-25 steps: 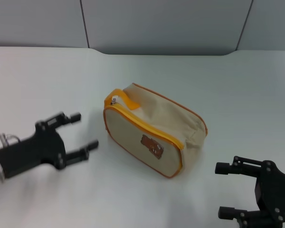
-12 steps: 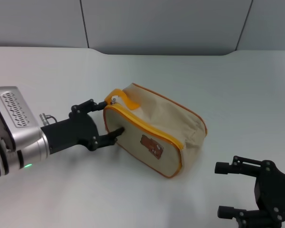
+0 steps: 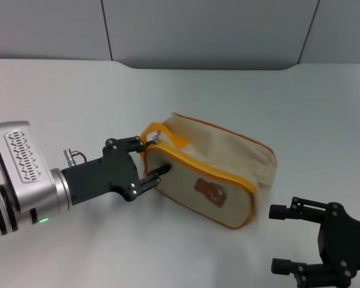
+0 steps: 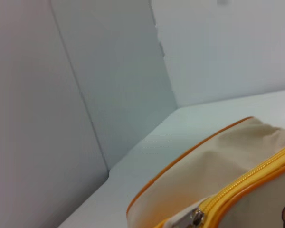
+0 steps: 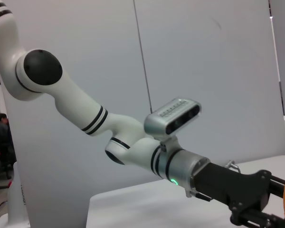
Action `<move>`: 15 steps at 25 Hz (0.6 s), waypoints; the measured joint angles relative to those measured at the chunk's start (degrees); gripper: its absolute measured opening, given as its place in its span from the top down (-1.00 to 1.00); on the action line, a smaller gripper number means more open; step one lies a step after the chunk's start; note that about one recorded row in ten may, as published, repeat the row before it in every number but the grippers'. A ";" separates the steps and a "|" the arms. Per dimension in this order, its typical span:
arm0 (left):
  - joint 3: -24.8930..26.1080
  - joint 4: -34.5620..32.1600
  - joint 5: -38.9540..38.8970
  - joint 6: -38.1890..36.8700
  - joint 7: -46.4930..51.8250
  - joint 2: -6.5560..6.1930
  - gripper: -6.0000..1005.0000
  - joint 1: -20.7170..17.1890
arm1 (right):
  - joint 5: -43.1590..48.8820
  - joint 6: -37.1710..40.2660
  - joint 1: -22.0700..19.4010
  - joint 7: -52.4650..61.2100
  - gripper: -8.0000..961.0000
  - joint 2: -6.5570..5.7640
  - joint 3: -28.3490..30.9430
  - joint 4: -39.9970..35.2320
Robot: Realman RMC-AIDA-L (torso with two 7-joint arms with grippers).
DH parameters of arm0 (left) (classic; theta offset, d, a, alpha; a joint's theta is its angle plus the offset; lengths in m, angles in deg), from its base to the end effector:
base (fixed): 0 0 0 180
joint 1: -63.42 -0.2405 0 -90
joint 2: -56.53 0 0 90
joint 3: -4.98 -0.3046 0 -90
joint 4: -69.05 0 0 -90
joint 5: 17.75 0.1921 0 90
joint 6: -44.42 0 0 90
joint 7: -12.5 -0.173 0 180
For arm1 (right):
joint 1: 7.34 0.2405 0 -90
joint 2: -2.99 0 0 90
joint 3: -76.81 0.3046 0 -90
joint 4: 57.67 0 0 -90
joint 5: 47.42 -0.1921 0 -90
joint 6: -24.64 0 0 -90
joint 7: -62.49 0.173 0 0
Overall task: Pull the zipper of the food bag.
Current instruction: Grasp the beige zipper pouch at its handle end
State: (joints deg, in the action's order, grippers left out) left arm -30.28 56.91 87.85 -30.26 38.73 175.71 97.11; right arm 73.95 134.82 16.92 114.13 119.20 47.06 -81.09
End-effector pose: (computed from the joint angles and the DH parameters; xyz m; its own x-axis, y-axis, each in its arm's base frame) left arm -0.2867 0.3531 -0.1026 0.9064 -0.1443 0.3971 0.0881 -0.8546 -0.5117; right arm 0.2952 0.2515 -0.0437 0.7459 -0.1425 -0.6507 -0.2122 -0.9768 -0.0293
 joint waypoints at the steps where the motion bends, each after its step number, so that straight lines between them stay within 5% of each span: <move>1: 0.06 0.23 -0.10 -0.24 -0.41 0.00 -0.36 -0.02 | 0.00 -0.16 0.00 0.00 -0.73 0.02 -0.09 0.02; 9: 0.01 1.75 -0.73 0.29 -1.22 0.09 0.32 0.40 | 0.00 -0.26 -0.16 -0.01 -0.73 0.17 -0.14 -0.04; 15: 0.10 4.33 -4.31 0.39 -6.28 0.09 0.48 0.17 | 0.00 -0.26 -0.38 -0.01 -0.73 0.17 -0.05 -0.05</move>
State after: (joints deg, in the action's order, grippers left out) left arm -30.18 61.24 83.54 -29.87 32.45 175.80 97.28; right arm 73.96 134.57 16.54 114.13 119.37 47.01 -81.14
